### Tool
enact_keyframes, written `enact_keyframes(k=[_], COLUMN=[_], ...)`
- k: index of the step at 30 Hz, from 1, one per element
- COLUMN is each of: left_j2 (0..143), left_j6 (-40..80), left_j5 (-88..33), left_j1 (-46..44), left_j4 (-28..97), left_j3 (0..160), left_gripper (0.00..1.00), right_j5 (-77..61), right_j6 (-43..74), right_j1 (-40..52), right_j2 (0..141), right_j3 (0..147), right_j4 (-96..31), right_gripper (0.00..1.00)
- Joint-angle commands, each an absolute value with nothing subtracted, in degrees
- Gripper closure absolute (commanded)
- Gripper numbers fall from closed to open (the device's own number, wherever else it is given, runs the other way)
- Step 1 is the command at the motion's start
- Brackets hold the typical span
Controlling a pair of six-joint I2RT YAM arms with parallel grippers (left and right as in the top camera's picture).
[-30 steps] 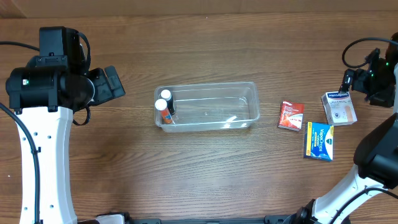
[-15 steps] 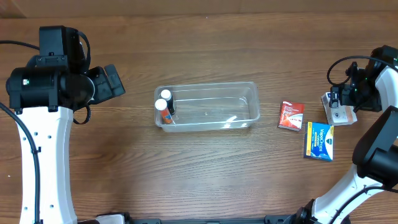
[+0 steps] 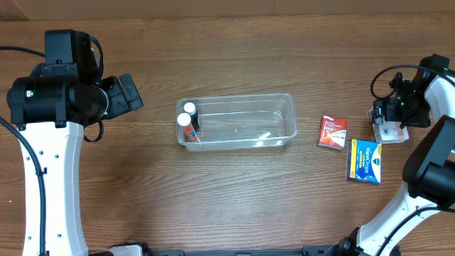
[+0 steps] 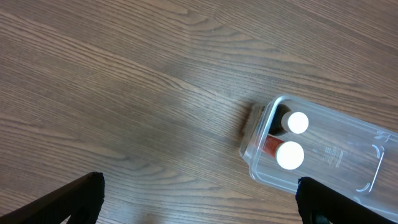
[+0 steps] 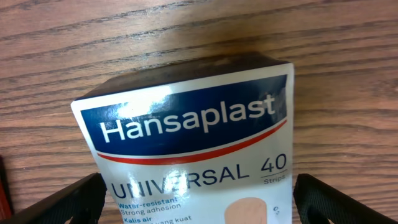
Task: Pack container
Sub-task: 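Reach right gripper to the white Hansaplast box and grasp it, then lower Hansaplast box into container's right end and release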
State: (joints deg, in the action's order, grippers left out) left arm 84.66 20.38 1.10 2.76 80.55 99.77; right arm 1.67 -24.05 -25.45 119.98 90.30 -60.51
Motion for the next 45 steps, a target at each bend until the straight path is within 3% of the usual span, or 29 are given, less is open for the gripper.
enact_keyframes(k=[1,4,11,23,30,33,36,45], left_j2=[84.9,84.9,84.9,84.9,84.9,84.9,84.9,84.9], left_j6=[18.9,18.9,18.9,18.9,18.8,18.8,18.8,18.9], left_j5=[1.5,1.5,1.5,1.5,1.5,1.5,1.5,1.5], left_j1=[3.0,3.0,3.0,3.0,3.0,3.0,3.0,3.0], left_j4=[80.3,80.4,80.4,80.4,80.4,80.4,80.7,83.3], left_j3=[99.4,99.4,99.4,99.4,99.4,99.4,99.4,99.4], left_gripper=[0.0,0.0,0.0,0.0,0.0,0.0,0.0,0.0], right_j5=[0.3,0.3,0.4,0.5,0.1,-0.2,0.0,-0.1], right_j6=[-24.3,-24.3,-24.0,-20.3,-9.0,-2.5,-0.4,18.4], right_j1=[-25.3,-25.3,-25.3,-25.3,-23.7,-17.1,-5.6,22.5], right_j2=[121.0,121.0,121.0,120.0,101.6,88.8,82.2,87.4], right_j3=[89.1,88.1,86.6,90.7,96.5,96.5,96.5,96.5], right_j4=[-59.8,-58.8,-57.1,-57.8,-61.2,-65.0,-69.0,-73.4], right_gripper=[0.02,0.04,0.2,0.31,0.39,0.48,0.51,0.53])
